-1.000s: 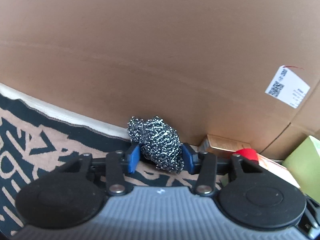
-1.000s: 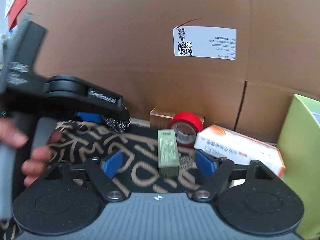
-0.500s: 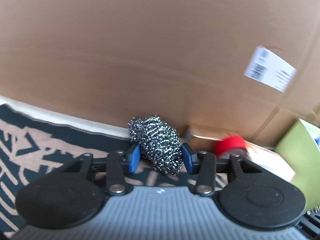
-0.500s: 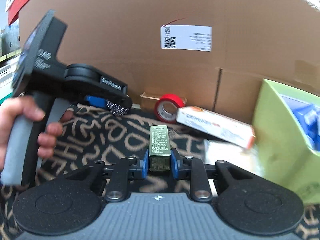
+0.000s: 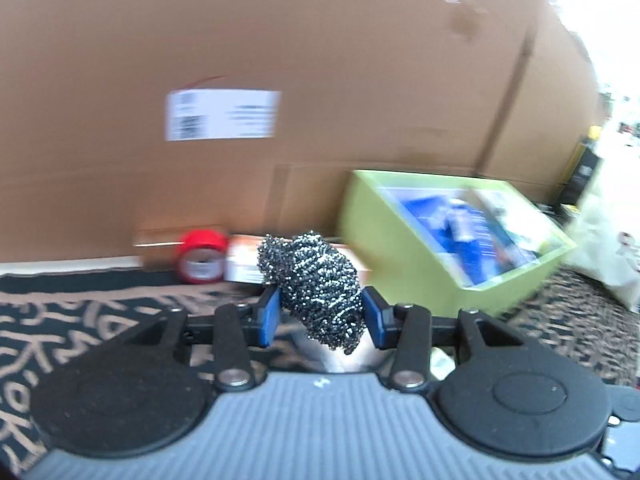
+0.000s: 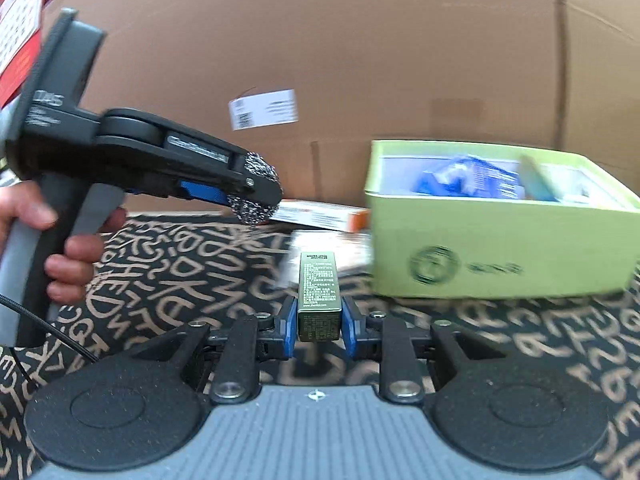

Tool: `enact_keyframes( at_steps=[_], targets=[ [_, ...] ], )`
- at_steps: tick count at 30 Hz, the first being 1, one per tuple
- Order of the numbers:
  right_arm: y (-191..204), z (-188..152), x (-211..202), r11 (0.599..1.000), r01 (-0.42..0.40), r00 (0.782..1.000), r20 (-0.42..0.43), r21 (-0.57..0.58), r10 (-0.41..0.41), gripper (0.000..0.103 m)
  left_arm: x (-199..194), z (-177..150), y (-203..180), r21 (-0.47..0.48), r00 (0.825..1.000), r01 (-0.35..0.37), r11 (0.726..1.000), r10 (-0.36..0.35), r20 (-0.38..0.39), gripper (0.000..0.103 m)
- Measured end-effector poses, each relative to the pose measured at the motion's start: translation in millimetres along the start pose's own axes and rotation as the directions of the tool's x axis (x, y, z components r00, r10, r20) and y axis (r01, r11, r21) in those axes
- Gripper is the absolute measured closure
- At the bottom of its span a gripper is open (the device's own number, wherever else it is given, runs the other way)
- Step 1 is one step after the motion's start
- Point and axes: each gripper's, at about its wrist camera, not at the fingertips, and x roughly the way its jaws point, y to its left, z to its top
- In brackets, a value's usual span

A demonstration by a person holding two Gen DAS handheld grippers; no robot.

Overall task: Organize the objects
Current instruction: 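Drop the green box into the lime-green box with right tool while left drops scrubber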

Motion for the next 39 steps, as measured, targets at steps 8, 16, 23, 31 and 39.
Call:
enact_keyframes(
  at_steps=[8, 16, 23, 31, 39],
  targets=[
    [-50.9, -4.0, -38.8, 0.992, 0.075, 0.993, 0.081, 0.104, -0.083, 0.076, -3.2, 3.4, -60.3, 0.062, 0.994, 0.108, 0.992, -0.107, -0.02, 0.06],
    [-98.8, 10.4, -56.3, 0.975, 0.158, 0.967, 0.177, 0.158, -0.185, 0.076, 16.9, 22.7, -107.8, 0.068, 0.985, 0.17, 0.983, -0.166, -0.052, 0.06],
    [-140.2, 36.5, -51.7, 0.96, 0.227, 0.936, 0.234, 0.166, -0.262, 0.076, 49.9, 54.6, -146.7, 0.093, 0.98, 0.198, 0.976, -0.193, -0.052, 0.06],
    [-179.9, 58.7, -8.6, 0.949, 0.277, 0.92, 0.244, 0.152, -0.308, 0.076, 106.9, 80.8, -174.2, 0.107, 0.986, 0.164, 0.981, -0.161, -0.039, 0.058],
    [-184.0, 32.9, -12.7, 0.941, 0.306, 0.906, 0.26, 0.145, -0.334, 0.035, 104.0, 55.5, -155.5, 0.088, 0.994, 0.083, 0.993, -0.089, 0.065, 0.0]
  ],
)
